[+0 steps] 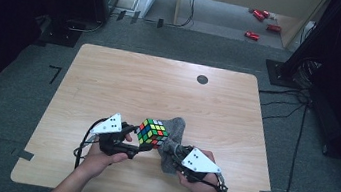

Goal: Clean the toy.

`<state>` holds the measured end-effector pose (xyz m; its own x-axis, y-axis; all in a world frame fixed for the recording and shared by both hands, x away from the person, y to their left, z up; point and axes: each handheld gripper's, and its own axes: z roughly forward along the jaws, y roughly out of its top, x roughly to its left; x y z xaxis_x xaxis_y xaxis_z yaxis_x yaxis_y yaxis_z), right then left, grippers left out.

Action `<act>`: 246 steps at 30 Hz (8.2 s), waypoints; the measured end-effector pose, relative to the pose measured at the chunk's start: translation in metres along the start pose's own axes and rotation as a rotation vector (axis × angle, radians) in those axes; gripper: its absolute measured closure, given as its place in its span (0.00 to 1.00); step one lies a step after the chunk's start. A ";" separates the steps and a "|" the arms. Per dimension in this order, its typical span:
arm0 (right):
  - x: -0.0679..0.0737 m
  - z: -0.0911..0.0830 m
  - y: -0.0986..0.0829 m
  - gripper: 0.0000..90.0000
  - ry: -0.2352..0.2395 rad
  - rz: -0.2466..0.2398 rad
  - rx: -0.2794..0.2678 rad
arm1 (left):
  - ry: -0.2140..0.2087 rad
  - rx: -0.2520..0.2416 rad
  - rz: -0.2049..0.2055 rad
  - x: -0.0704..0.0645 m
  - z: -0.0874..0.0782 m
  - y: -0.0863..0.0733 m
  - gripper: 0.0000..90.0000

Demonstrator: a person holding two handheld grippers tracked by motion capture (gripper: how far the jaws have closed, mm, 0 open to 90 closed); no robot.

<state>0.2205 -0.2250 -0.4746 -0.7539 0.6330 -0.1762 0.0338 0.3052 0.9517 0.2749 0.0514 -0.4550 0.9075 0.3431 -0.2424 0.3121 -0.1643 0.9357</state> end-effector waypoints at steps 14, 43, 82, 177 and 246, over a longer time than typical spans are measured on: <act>0.005 0.005 -0.002 0.83 0.009 -0.037 0.011 | 0.001 0.003 0.005 -0.001 -0.001 0.001 0.38; 0.004 0.004 0.003 0.82 -0.036 -0.034 0.003 | 0.014 -0.031 0.002 -0.001 -0.001 0.000 0.39; 0.024 0.028 -0.011 0.80 0.018 0.425 -0.005 | 0.100 -0.125 -0.072 -0.011 0.008 -0.006 0.39; -0.004 0.006 -0.010 0.38 -0.221 0.064 0.054 | 0.189 0.183 0.013 0.004 0.022 -0.009 0.15; -0.010 0.003 0.011 0.33 0.154 0.615 0.101 | 0.211 0.067 0.516 -0.035 0.035 -0.029 0.37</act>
<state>0.2304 -0.2258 -0.4636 -0.6625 0.6065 0.4396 0.5463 -0.0104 0.8376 0.2439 0.0119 -0.4824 0.8737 0.3790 0.3051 -0.1336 -0.4161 0.8994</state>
